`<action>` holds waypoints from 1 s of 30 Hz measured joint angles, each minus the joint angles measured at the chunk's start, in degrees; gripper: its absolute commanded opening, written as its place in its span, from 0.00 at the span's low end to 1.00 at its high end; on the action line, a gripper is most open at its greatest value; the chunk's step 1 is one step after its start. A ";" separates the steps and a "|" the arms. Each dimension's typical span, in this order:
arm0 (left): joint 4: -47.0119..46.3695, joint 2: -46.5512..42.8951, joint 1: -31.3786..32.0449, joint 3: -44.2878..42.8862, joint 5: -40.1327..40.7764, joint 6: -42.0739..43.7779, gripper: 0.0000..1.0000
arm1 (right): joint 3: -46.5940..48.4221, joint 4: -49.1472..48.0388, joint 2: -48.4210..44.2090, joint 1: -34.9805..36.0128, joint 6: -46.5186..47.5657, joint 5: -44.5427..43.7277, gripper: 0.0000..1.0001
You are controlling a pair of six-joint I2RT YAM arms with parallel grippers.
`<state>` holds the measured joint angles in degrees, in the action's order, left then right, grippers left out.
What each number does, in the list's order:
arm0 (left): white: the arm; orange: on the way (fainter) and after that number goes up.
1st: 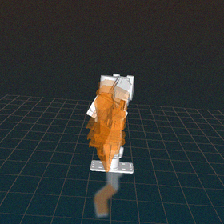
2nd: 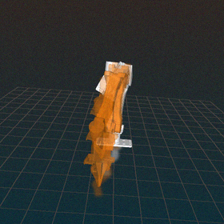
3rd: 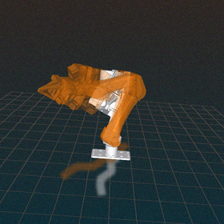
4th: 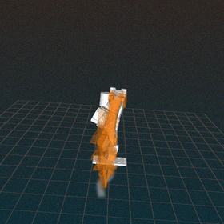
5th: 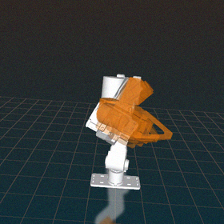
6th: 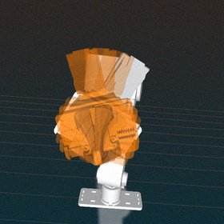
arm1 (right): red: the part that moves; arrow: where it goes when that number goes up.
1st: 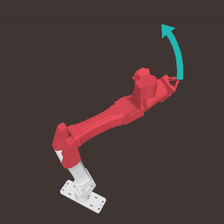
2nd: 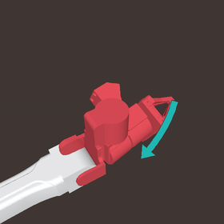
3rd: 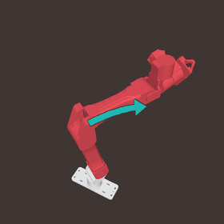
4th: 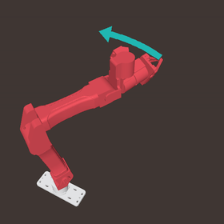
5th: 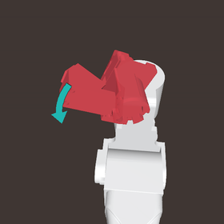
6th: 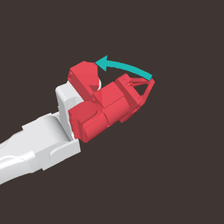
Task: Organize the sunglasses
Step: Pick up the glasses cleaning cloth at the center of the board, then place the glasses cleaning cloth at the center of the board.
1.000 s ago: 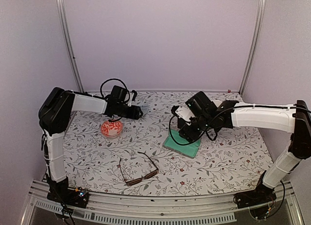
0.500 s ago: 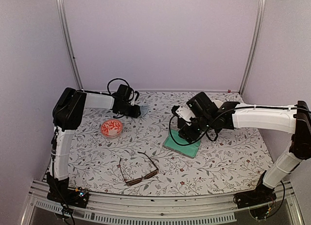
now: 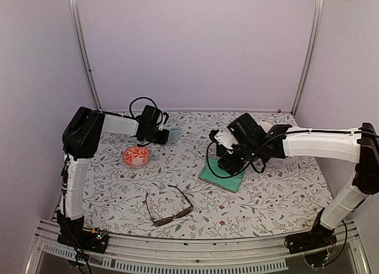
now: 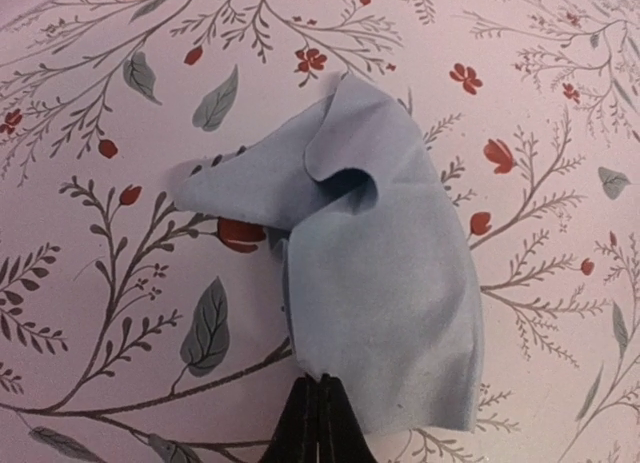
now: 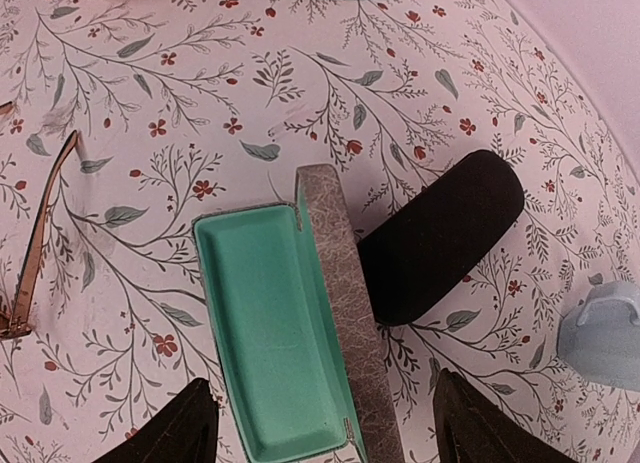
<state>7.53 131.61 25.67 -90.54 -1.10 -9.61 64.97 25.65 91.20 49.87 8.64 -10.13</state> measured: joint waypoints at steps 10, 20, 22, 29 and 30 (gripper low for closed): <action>-2.12 -6.27 0.68 9.22 -1.36 -0.74 0.00 | 0.00 0.02 0.00 0.00 -0.35 0.00 0.75; -4.13 -24.81 3.80 23.45 -6.25 1.66 0.00 | 0.00 -1.18 -0.02 -0.44 -1.64 0.87 0.75; -5.03 -28.02 5.11 25.05 -7.63 2.80 0.00 | 0.00 -1.86 -0.09 -0.81 -2.08 1.62 0.75; -5.27 -35.32 8.63 27.96 -15.04 5.44 0.00 | -0.59 -3.87 -2.10 -3.48 -4.44 4.04 0.75; -5.14 -35.98 9.18 27.96 -16.11 5.73 0.00 | -1.01 -4.22 -2.82 -4.50 -5.11 4.92 0.75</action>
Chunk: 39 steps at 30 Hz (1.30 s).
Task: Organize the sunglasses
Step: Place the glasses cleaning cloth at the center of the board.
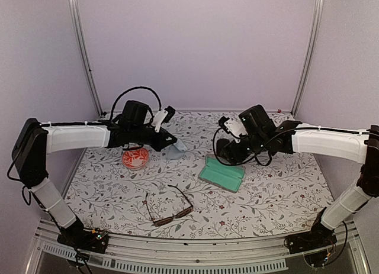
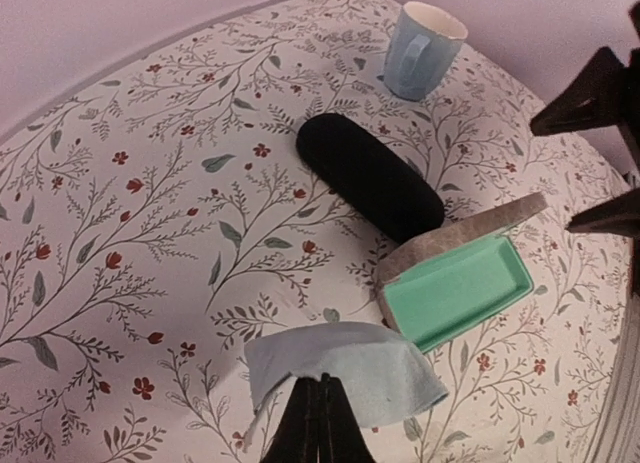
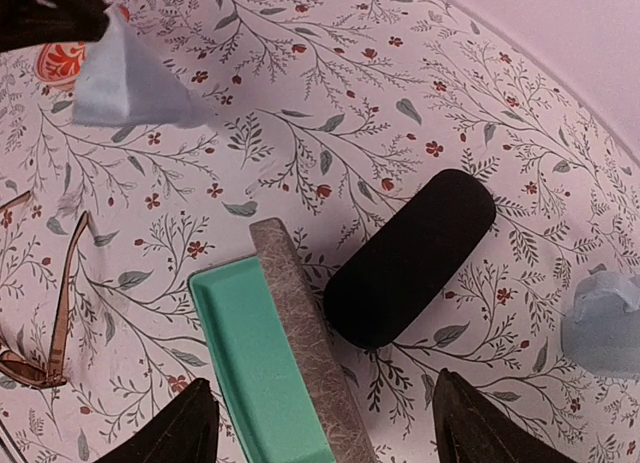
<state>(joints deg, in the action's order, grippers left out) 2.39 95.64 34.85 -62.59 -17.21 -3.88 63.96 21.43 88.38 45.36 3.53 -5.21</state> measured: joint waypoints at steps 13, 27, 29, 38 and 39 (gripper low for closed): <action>0.44 -2.56 18.97 -3.61 -9.49 -1.14 0.00 | -6.36 -2.25 -10.16 -13.86 -10.56 4.74 0.74; -5.44 12.33 26.27 -1.22 -15.30 -3.91 0.00 | -13.46 -2.32 -14.21 -18.40 -16.41 7.91 0.73; -4.42 13.64 24.74 0.13 -14.95 -3.76 0.02 | -14.64 -2.14 -14.43 -18.14 -16.87 8.83 0.73; 0.11 13.53 22.23 1.60 -11.82 -1.77 0.05 | -20.13 -1.33 -15.26 -11.52 -21.35 11.10 0.69; 0.28 13.20 22.18 1.60 -11.72 -1.68 0.06 | -20.81 -1.36 -15.50 -10.56 -22.14 11.58 0.68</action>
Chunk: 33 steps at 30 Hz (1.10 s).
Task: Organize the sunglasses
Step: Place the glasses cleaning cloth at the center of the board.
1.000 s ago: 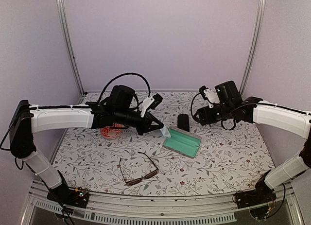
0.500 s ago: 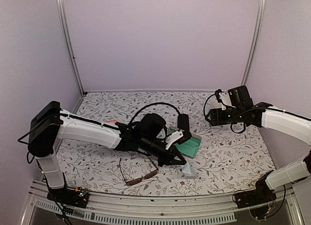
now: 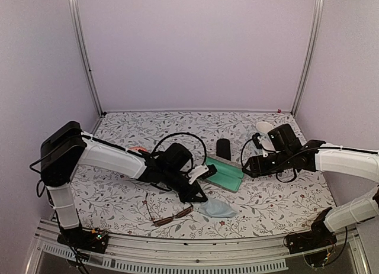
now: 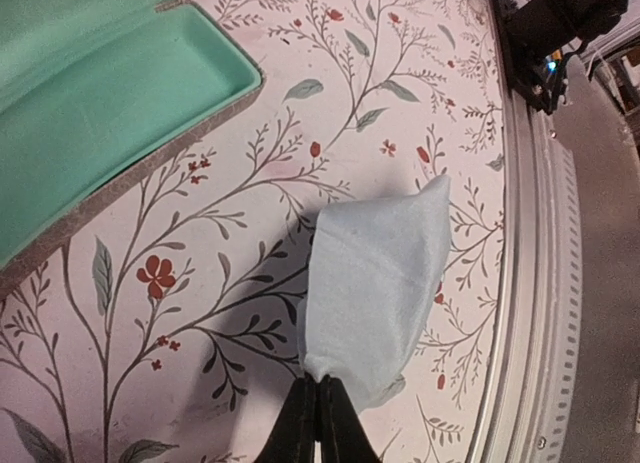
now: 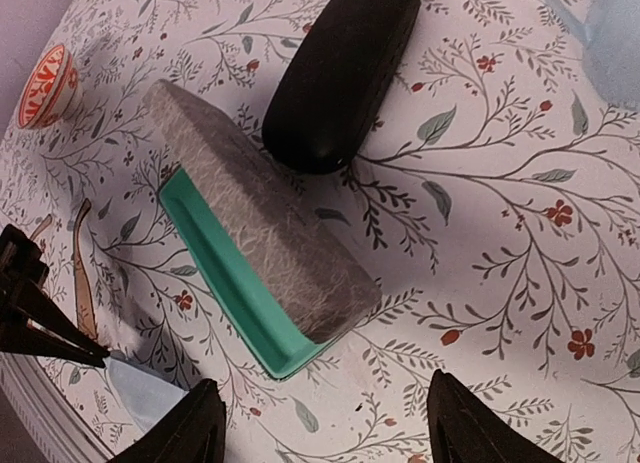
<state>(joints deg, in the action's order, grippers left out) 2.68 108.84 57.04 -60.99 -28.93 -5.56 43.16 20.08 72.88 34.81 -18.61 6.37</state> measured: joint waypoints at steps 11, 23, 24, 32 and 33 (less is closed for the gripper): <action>2.45 -3.91 -0.07 0.39 1.90 0.68 0.01 | -6.12 -5.03 1.29 10.29 -8.87 6.49 0.60; 6.21 -5.88 -1.68 0.57 6.80 3.19 0.04 | -7.04 -15.39 9.62 13.97 -14.19 12.20 0.57; 6.27 -5.88 -1.86 0.57 7.04 3.32 0.05 | -7.13 -16.39 10.21 14.01 -14.53 12.72 0.55; 6.27 -5.86 -2.45 0.59 7.80 4.31 0.07 | -7.13 -22.27 16.13 14.43 -16.55 15.54 0.38; 6.27 -5.86 -2.60 0.59 7.78 4.39 0.06 | -7.13 -22.75 16.83 14.45 -16.68 15.87 0.35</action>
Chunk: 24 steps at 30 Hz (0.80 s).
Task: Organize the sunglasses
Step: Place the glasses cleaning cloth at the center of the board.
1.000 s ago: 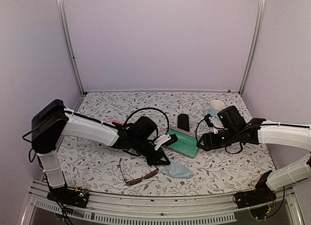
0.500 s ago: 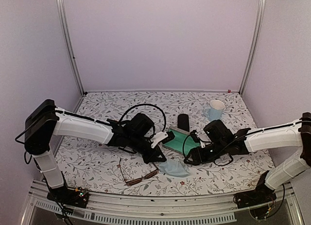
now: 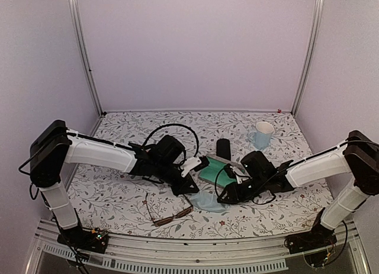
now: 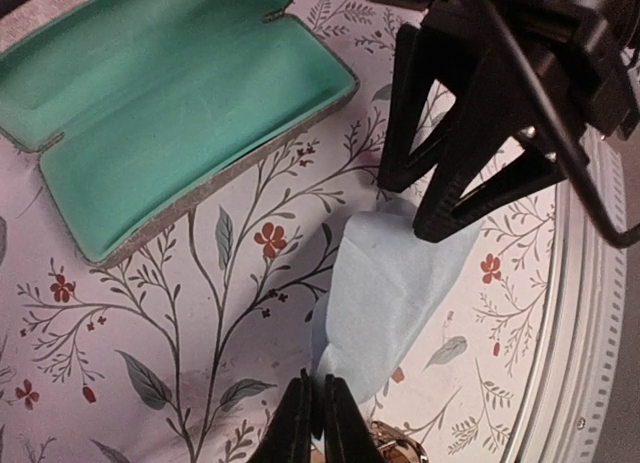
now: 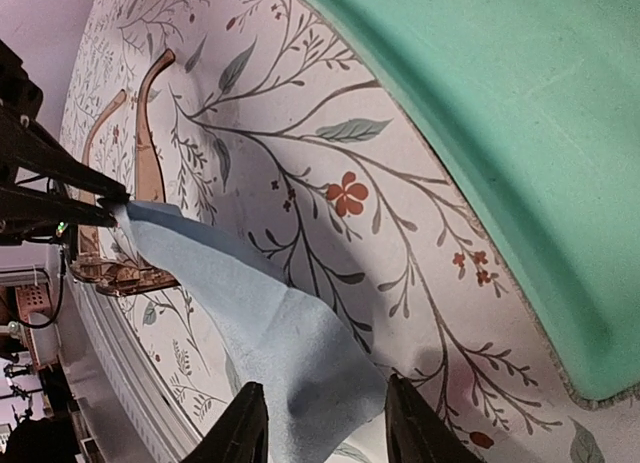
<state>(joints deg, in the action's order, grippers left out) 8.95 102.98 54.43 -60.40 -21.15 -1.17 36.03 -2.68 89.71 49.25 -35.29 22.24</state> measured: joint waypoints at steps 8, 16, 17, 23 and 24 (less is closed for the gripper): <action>-0.17 0.28 -0.87 0.26 -1.01 0.37 0.00 | 0.74 -1.18 1.64 0.63 -0.46 1.68 0.06; -1.64 0.92 -0.85 0.44 -4.26 -0.46 0.00 | 1.20 3.23 -5.97 0.68 0.20 -1.20 0.00; -1.97 0.92 -0.83 0.44 -4.61 -0.59 0.00 | 1.22 3.89 -7.45 0.68 0.22 -1.92 0.02; -2.67 0.92 -0.70 0.44 -5.31 -1.07 0.00 | 1.25 5.20 -9.18 0.68 -0.07 -3.69 0.26; -2.62 0.90 -0.70 0.44 -5.20 -1.14 0.00 | 1.25 5.03 -8.57 0.68 -0.26 -3.72 0.28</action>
<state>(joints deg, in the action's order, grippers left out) 6.33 103.88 53.74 -59.96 -26.35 -2.31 37.28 2.35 81.14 49.93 -35.55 18.52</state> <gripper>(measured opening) 0.007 0.210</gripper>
